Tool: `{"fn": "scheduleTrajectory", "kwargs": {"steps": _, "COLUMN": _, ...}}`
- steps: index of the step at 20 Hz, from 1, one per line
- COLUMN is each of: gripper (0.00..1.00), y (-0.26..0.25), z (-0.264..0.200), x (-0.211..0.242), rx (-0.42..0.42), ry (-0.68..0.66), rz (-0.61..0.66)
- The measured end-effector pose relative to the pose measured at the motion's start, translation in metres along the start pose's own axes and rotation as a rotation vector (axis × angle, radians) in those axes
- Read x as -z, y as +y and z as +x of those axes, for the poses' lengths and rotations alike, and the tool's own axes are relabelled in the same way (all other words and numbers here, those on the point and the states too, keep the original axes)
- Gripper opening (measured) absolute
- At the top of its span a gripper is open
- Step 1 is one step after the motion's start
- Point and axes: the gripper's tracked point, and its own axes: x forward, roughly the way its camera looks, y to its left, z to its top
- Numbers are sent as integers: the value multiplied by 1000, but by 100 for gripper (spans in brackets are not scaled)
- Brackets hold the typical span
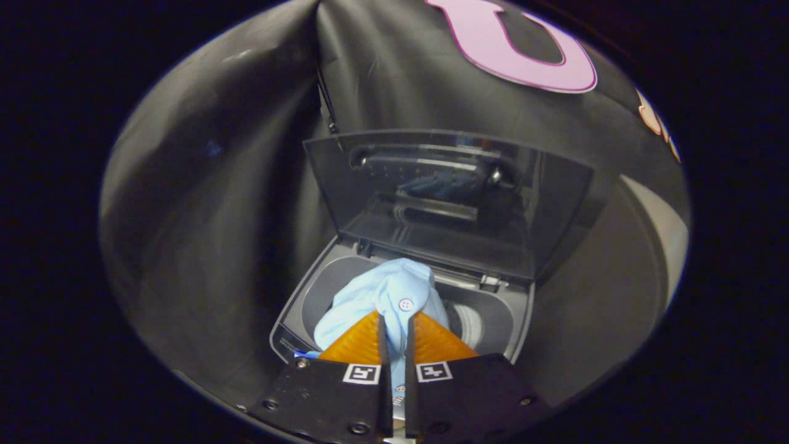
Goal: Put the clothes into the washing machine and then close the washing machine lid.
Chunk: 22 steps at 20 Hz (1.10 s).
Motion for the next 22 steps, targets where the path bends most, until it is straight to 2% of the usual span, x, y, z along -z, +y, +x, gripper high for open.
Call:
{"fn": "scheduleTrajectory", "kwargs": {"steps": 1, "gripper": 8, "y": 2, "z": 14, "x": 9, "rx": 8, "ry": 25, "rz": -17}}
{"fn": "scheduleTrajectory", "kwargs": {"steps": 4, "gripper": 53, "y": -2, "z": 35, "x": 30, "rx": 54, "ry": 56, "rz": -108}}
{"fn": "scheduleTrajectory", "kwargs": {"steps": 5, "gripper": 54, "y": -2, "z": 37, "x": 31, "rx": 59, "ry": 53, "rz": -125}}
{"fn": "scheduleTrajectory", "kwargs": {"steps": 6, "gripper": 67, "y": -2, "z": 38, "x": 35, "rx": 61, "ry": 56, "rz": -136}}
{"fn": "scheduleTrajectory", "kwargs": {"steps": 7, "gripper": 75, "y": -1, "z": 39, "x": 40, "rx": 55, "ry": 59, "rz": -146}}
{"fn": "scheduleTrajectory", "kwargs": {"steps": 11, "gripper": 82, "y": 1, "z": 34, "x": 50, "rx": 40, "ry": 53, "rz": -163}}
{"fn": "scheduleTrajectory", "kwargs": {"steps": 22, "gripper": 81, "y": 1, "z": 11, "x": 49, "rx": 10, "ry": 3, "rz": -140}}
